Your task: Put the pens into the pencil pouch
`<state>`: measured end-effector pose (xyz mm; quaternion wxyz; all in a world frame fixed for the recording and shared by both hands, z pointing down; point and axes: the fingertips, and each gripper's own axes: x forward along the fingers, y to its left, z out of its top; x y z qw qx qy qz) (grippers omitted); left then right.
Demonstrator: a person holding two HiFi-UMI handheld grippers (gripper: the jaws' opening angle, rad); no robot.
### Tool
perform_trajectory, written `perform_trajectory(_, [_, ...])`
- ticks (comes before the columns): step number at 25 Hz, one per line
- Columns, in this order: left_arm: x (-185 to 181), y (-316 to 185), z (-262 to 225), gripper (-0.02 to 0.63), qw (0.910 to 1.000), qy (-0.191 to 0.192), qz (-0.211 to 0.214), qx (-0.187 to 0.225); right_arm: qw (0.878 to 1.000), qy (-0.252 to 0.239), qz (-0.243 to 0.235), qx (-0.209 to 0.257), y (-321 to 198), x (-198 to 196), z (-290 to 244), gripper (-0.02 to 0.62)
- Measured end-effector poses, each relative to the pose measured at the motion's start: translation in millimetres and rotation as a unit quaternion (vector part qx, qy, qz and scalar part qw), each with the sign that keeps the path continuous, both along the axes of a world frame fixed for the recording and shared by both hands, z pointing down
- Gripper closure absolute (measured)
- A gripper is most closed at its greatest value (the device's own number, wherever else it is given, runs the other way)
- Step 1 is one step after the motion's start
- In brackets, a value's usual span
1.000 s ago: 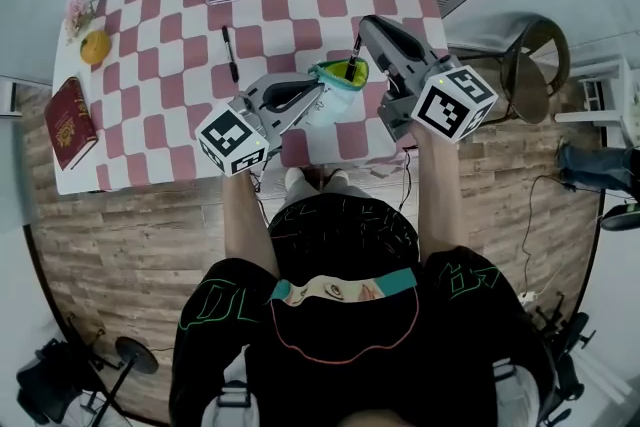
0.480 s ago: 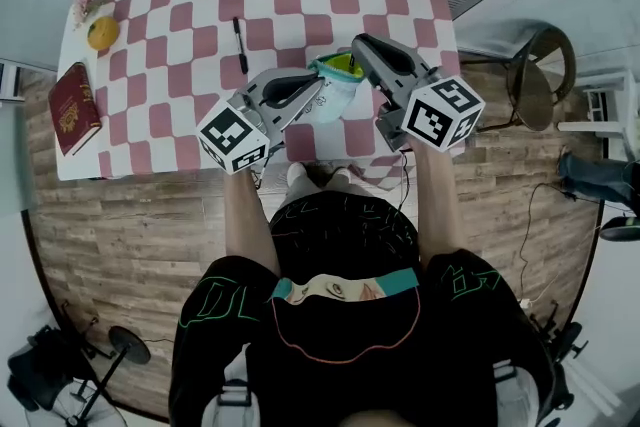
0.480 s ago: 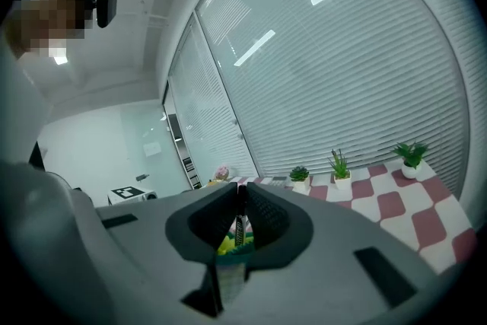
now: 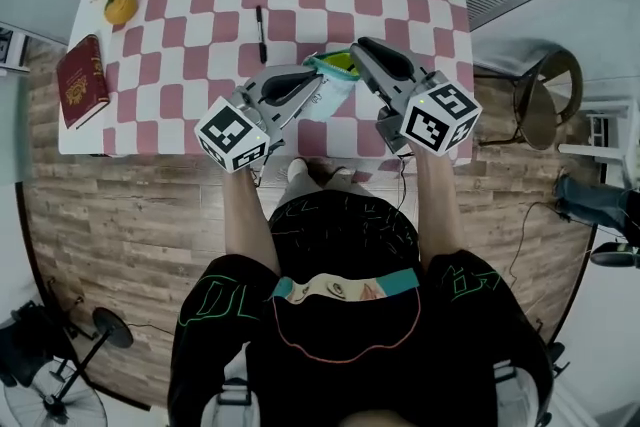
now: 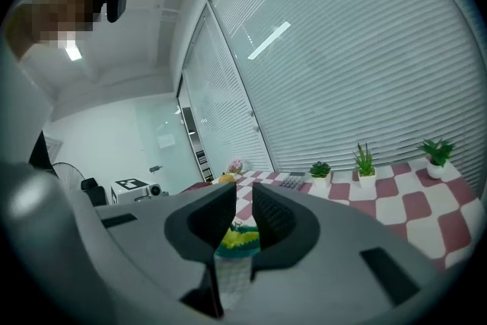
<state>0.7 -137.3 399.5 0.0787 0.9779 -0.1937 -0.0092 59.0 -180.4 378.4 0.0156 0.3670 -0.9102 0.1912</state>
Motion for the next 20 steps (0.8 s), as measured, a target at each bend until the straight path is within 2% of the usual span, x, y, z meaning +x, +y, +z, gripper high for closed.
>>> perform_trajectory(5, [-20.3, 1.6, 1.1, 0.609, 0.9996, -0.002, -0.027, -0.001, 1.000, 0.001, -0.006, -0.005, -7.7, -11.9, 1.3, 0.549])
perform_trajectory(11, [-53.9, 4.4, 2.3, 0.607, 0.9978, -0.005, -0.065, -0.003, 1.000, 0.005, -0.010, -0.019, -24.1, -34.4, 8.8, 0.589])
perform_trajectory(20, [-109.6, 11.6, 5.0, 0.607, 0.9920, -0.002, -0.126, -0.009, 0.993, 0.080, -0.037, -0.073, -54.5, -88.0, 46.4, 0.592])
